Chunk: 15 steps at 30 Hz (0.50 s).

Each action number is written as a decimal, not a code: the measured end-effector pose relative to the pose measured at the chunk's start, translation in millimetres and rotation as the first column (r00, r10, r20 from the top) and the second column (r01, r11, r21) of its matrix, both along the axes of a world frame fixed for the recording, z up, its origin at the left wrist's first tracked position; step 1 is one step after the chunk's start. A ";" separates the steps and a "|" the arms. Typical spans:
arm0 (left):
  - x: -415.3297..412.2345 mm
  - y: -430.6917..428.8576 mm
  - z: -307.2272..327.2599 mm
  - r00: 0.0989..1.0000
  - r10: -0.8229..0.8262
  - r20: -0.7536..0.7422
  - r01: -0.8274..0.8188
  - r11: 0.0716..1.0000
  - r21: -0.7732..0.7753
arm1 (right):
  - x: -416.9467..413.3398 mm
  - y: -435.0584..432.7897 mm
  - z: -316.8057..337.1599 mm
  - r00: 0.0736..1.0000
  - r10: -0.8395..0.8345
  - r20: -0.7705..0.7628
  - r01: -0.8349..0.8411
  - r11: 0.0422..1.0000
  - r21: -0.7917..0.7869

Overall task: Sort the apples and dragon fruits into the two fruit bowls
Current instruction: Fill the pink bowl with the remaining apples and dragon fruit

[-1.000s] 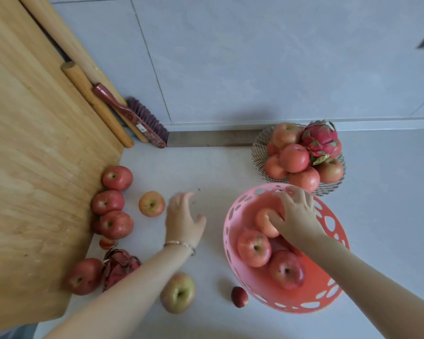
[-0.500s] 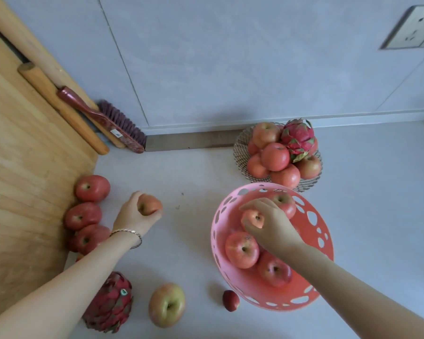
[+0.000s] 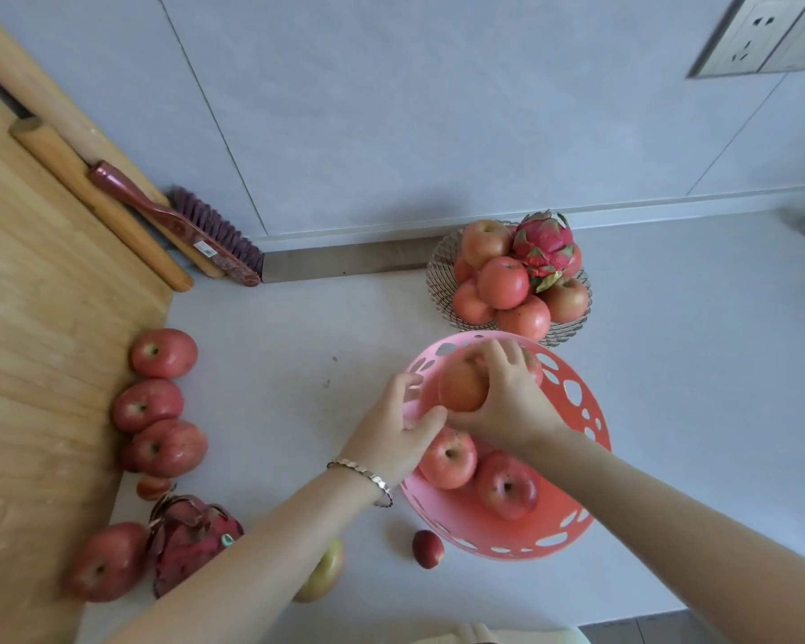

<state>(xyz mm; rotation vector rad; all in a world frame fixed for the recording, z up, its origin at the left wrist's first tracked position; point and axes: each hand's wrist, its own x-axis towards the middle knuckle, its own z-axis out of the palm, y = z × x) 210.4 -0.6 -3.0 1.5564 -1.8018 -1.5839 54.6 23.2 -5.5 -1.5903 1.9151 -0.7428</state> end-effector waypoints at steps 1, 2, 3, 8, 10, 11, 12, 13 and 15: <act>1.5 0.7 -2.8 0.999 -0.008 0.043 0.010 0.998 -0.064 | -4.8 -7.0 -1.1 0.997 -0.018 -0.071 0.019 1.000 0.015; 3.3 1.7 -5.0 0.997 -0.007 0.071 0.014 0.995 -0.097 | -8.5 -13.4 -1.6 0.990 -0.013 -0.143 0.017 1.000 0.025; 5.0 3.1 -6.8 0.996 0.001 0.091 0.010 0.994 -0.113 | -10.9 -20.2 -2.7 0.975 0.017 -0.221 -0.009 0.999 0.037; 15.6 13.4 -10.7 0.992 -0.008 0.128 0.023 0.993 -0.118 | -12.1 -41.6 -19.8 0.807 0.236 -0.541 -0.181 0.971 0.154; 21.9 14.7 -12.5 0.994 0.012 0.111 0.003 0.991 -0.133 | -11.0 -42.9 -25.1 0.751 0.292 -0.593 -0.235 0.956 0.173; 25.1 14.7 -13.6 0.994 0.027 0.102 -0.013 0.991 -0.136 | -11.0 -42.6 -27.6 0.748 0.289 -0.597 -0.242 0.957 0.160; 27.9 14.7 -14.7 0.995 0.039 0.096 -0.026 0.990 -0.137 | -11.4 -41.8 -29.3 0.759 0.272 -0.592 -0.240 0.961 0.133; 30.6 14.9 -16.1 0.994 0.046 0.099 -0.032 0.990 -0.140 | -11.7 -40.9 -31.2 0.772 0.254 -0.583 -0.238 0.965 0.105; 34.8 15.8 -18.3 0.993 0.053 0.109 -0.037 0.988 -0.147 | -11.5 -37.4 -35.0 0.785 0.238 -0.572 -0.240 0.968 0.074</act>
